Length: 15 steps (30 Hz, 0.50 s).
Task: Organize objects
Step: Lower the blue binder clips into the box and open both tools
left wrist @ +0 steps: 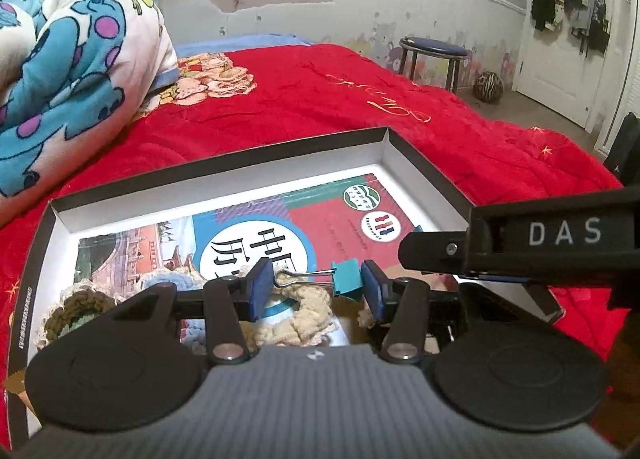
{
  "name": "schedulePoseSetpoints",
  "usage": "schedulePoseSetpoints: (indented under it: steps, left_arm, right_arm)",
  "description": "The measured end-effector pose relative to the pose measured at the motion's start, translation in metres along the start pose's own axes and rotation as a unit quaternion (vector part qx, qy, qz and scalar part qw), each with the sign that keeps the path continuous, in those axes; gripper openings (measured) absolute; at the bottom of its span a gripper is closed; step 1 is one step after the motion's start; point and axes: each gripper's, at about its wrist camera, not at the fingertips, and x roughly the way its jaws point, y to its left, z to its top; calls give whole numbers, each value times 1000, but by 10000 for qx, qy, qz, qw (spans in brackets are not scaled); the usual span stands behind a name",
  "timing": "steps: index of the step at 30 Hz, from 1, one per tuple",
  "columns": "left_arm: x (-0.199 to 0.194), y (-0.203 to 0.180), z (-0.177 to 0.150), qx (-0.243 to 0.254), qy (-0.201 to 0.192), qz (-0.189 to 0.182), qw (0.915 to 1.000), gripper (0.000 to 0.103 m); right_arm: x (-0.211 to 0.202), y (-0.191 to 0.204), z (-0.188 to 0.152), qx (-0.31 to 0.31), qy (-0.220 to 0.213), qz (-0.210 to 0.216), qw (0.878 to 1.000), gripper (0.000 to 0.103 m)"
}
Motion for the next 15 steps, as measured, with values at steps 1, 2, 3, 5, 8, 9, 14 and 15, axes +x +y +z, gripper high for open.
schedulePoseSetpoints:
  steps: [1, 2, 3, 5, 8, 9, 14, 15]
  left_arm:
    - [0, 0, 0, -1, 3, 0, 10000, 53]
    - [0, 0, 0, -8, 4, -4, 10000, 53]
    - [0, 0, 0, -6, 4, -3, 10000, 53]
    - [0, 0, -1, 38, 12, -9, 10000, 53]
    - [0, -2, -2, 93, 13, 16, 10000, 54]
    - [0, -3, -2, 111, 14, 10, 9999, 54]
    - [0, -1, -2, 86, 2, -14, 10000, 54]
    - [0, 0, -3, 60, -18, -44, 10000, 57]
  right_arm:
    - [0, 0, 0, -26, -3, -17, 10000, 43]
    - [0, 0, 0, -29, -9, -40, 10000, 43]
    - [0, 0, 0, -19, -16, -22, 10000, 43]
    - [0, 0, 0, 1, 3, 18, 10000, 43]
    - [-1, 0, 1, 21, 16, 36, 10000, 43]
    - [-1, 0, 1, 17, 10, 8, 10000, 43]
    - [-1, -1, 1, 20, 28, 15, 10000, 43]
    - [-1, -1, 1, 16, 26, 6, 10000, 43]
